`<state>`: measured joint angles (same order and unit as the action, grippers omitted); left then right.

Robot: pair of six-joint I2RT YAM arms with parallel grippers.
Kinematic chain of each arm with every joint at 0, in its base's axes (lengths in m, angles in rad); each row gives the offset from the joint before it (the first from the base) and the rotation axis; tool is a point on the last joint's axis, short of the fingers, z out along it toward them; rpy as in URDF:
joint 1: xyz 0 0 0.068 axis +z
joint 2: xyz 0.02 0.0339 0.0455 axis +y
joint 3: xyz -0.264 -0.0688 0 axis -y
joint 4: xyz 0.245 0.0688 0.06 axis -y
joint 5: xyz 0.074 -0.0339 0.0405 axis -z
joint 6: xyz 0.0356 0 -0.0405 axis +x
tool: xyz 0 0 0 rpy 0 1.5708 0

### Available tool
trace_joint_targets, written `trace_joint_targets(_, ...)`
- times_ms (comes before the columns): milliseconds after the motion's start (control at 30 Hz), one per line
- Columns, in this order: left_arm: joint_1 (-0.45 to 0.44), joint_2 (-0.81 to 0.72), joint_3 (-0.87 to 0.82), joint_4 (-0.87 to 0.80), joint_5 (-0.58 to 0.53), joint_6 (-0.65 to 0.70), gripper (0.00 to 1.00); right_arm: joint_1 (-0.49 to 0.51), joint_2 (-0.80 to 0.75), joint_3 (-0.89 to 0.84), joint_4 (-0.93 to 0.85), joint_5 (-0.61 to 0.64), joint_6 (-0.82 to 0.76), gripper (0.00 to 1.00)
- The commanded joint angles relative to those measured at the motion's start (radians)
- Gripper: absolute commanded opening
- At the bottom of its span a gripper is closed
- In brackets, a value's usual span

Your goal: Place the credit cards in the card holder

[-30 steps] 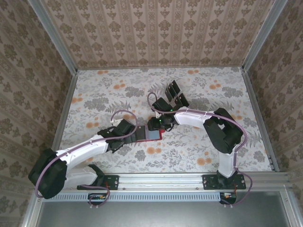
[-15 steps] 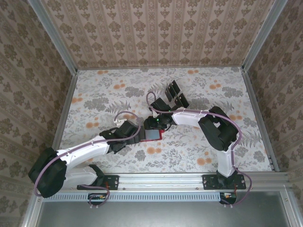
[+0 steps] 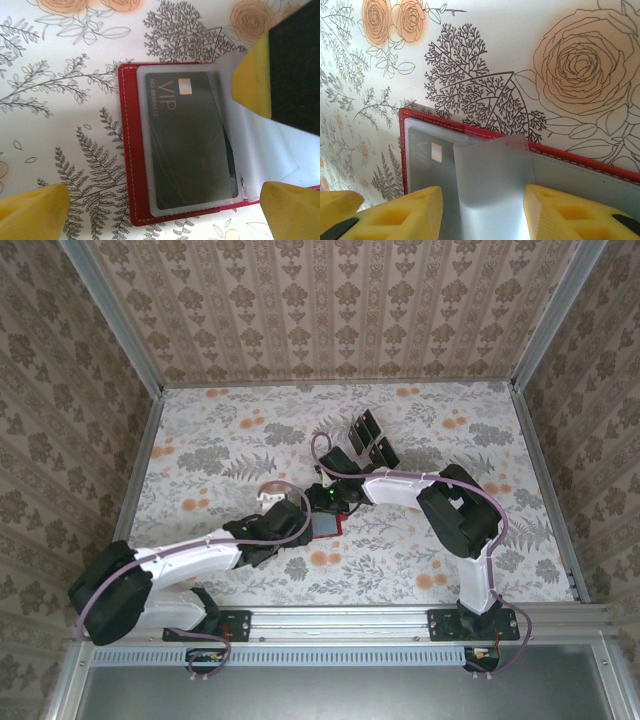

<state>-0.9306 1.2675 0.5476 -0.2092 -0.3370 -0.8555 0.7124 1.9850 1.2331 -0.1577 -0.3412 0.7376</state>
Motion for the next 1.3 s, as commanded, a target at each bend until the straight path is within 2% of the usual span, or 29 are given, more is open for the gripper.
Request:
trace_joint_targets(0, -0.015, 0.041, 0.029, 0.028, -0.012, 0.021, 1.00, 0.005, 0.032, -0.024, 0.000, -0.020, 0.029, 0.47)
trace_joint_targets(333, -0.026, 0.150, 0.077, 0.050, -0.037, 0.033, 1.00, 0.005, 0.025, -0.032, 0.004, -0.022, 0.036, 0.47)
trace_joint_targets(567, -0.028, 0.194, 0.072, 0.003, -0.084, -0.016, 1.00, -0.001, 0.012, -0.026, 0.000, -0.033, 0.034, 0.48)
trace_joint_targets(967, -0.027, 0.223, 0.060, 0.008, -0.083, -0.044, 1.00, -0.051, -0.142, -0.108, 0.018, -0.001, 0.028, 0.52)
trace_joint_targets(1267, -0.028, 0.226, 0.054, 0.009, -0.080, -0.045, 1.00, -0.053, -0.111, -0.143, 0.072, -0.029, 0.054, 0.52)
